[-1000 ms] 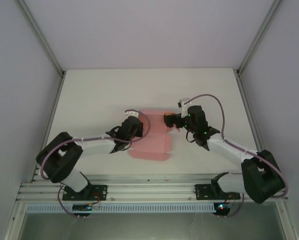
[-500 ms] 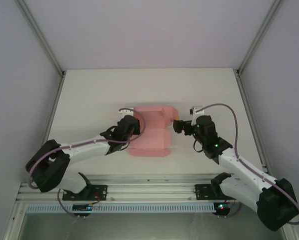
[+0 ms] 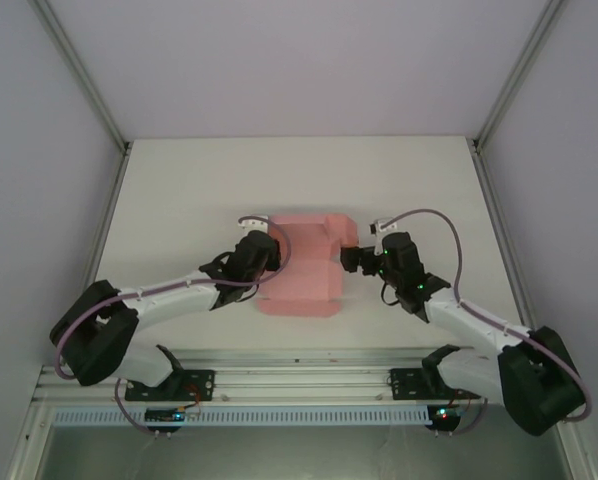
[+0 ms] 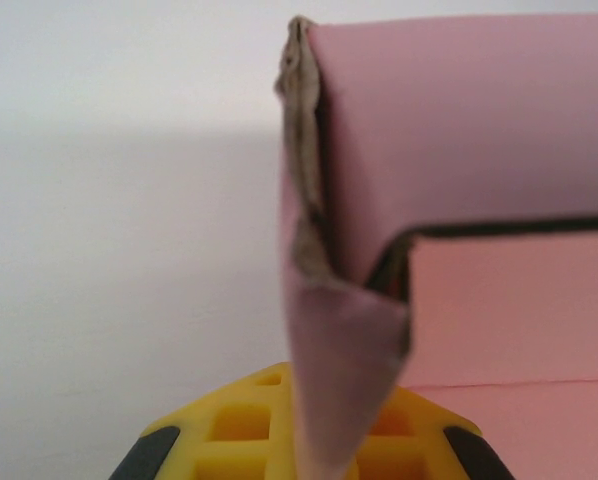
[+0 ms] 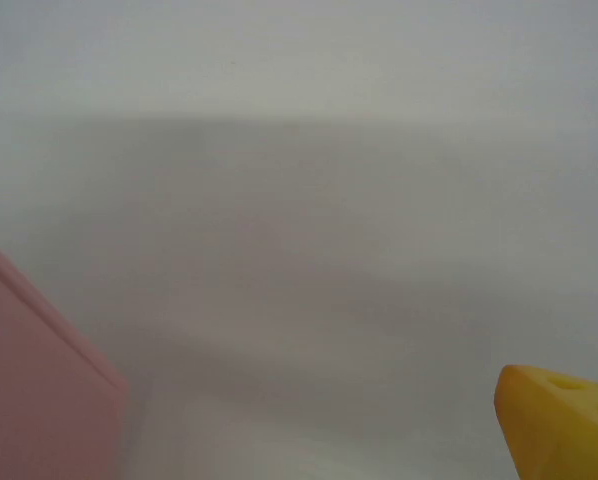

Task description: Assemble paper box

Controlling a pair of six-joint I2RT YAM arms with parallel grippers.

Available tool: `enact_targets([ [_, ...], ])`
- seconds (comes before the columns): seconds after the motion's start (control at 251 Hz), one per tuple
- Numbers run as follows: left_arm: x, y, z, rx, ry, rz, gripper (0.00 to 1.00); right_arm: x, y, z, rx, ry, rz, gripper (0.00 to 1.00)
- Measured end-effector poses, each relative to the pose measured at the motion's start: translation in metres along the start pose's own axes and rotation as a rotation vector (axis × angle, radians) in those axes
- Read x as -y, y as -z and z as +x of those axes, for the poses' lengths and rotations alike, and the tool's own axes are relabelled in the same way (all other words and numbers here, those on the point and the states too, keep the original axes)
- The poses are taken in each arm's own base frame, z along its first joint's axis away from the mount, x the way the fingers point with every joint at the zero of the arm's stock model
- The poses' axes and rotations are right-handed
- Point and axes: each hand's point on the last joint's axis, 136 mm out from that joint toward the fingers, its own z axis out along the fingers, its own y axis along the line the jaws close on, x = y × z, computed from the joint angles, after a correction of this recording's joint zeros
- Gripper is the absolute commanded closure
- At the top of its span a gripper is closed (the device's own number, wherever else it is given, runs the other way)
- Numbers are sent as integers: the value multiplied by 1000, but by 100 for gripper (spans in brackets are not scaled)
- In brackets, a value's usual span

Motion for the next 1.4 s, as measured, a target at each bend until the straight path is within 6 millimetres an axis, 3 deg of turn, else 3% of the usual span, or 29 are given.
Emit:
enact_targets([
  [0.283,1,0,-1,3,9,7,100,-43,-23,-18,10,28,-126,0],
  [0.543,-5,-1,2,-7,5,-16,100,-49,-28,-11,-9,66,-102,1],
  [0.675,-6,-1,1,-6,6,-21,100,-49,-13,-18,9,71,-111,0],
  [0.838,-17,-3,1,-8,23,-43,100,-50,35,-43,93,93,-139,1],
  [0.97,-27,-1,11,-22,12,-54,100,-26,73,-67,185,49,-99,1],
  [1.082,-24,2,16,-37,-6,-19,100,13,83,-74,199,-42,-11,1],
  [1.165,-17,5,14,-31,-8,27,100,38,76,-67,149,-132,27,4],
  [1.241,-12,6,13,-25,-11,63,100,49,63,-57,76,-199,18,7],
  [1.313,-6,7,12,-24,-18,93,100,50,47,-46,-6,-230,-9,8],
  [1.401,-2,8,12,-25,-26,116,100,36,30,-35,-93,-234,-82,8],
])
